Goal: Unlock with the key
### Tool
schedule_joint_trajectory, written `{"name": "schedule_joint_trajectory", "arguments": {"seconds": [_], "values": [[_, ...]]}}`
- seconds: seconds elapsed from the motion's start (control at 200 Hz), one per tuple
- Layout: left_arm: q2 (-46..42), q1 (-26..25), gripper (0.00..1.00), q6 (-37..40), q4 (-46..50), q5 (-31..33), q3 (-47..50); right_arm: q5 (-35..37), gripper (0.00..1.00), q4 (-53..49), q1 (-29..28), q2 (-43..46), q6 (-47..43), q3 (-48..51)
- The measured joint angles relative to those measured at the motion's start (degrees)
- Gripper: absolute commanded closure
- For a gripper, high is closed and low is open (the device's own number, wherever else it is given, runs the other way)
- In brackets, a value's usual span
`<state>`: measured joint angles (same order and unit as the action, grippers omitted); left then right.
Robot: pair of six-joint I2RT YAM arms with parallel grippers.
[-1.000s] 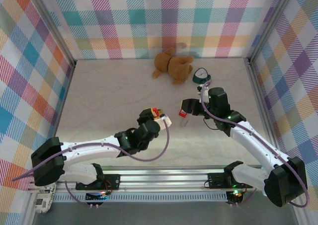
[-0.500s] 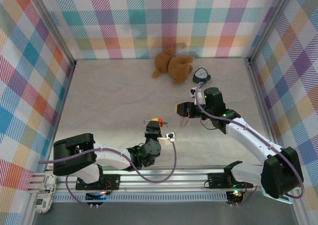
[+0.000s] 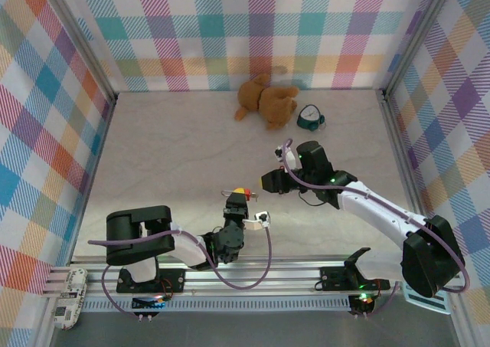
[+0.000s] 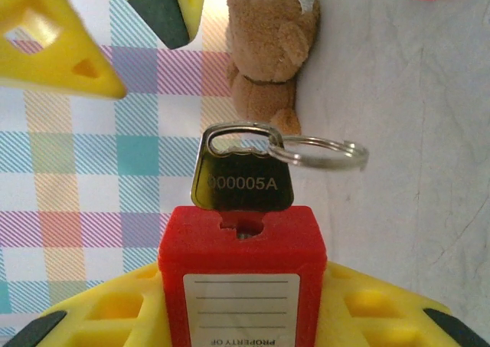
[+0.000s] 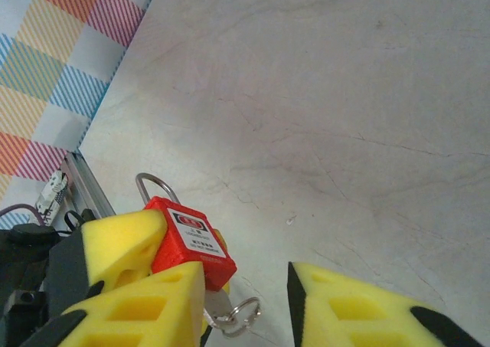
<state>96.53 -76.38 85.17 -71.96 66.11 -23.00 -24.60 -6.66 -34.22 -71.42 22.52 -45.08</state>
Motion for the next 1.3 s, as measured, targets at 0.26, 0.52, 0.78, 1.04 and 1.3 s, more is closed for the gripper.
{"name": "schedule_joint_trajectory", "arguments": {"seconds": [0.26, 0.52, 0.78, 1.04, 1.3], "values": [[-0.04, -0.11, 0.83, 0.85, -1.53, 0.02, 0.02, -1.97, 0.64, -0.09, -0.94, -0.02, -1.2, 0.0], [0.33, -0.11, 0.83, 0.85, -1.73, 0.04, 0.0, -3.34, 0.67, -0.87, -2.56, -0.02, -2.23, 0.11], [0.33, -0.11, 0.83, 0.96, -1.73, 0.04, 0.0, -3.41, 0.66, -1.92, -4.44, -0.13, -2.51, 0.42], [0.33, -0.15, 0.83, 1.27, -1.73, 0.04, 0.0, -2.43, 0.66, -2.89, -4.81, -1.92, -3.74, 0.42], [0.33, -0.15, 0.83, 1.29, -1.73, 0.07, 0.02, 0.39, 0.63, -3.96, -4.83, -2.58, -3.96, 0.42]]}}
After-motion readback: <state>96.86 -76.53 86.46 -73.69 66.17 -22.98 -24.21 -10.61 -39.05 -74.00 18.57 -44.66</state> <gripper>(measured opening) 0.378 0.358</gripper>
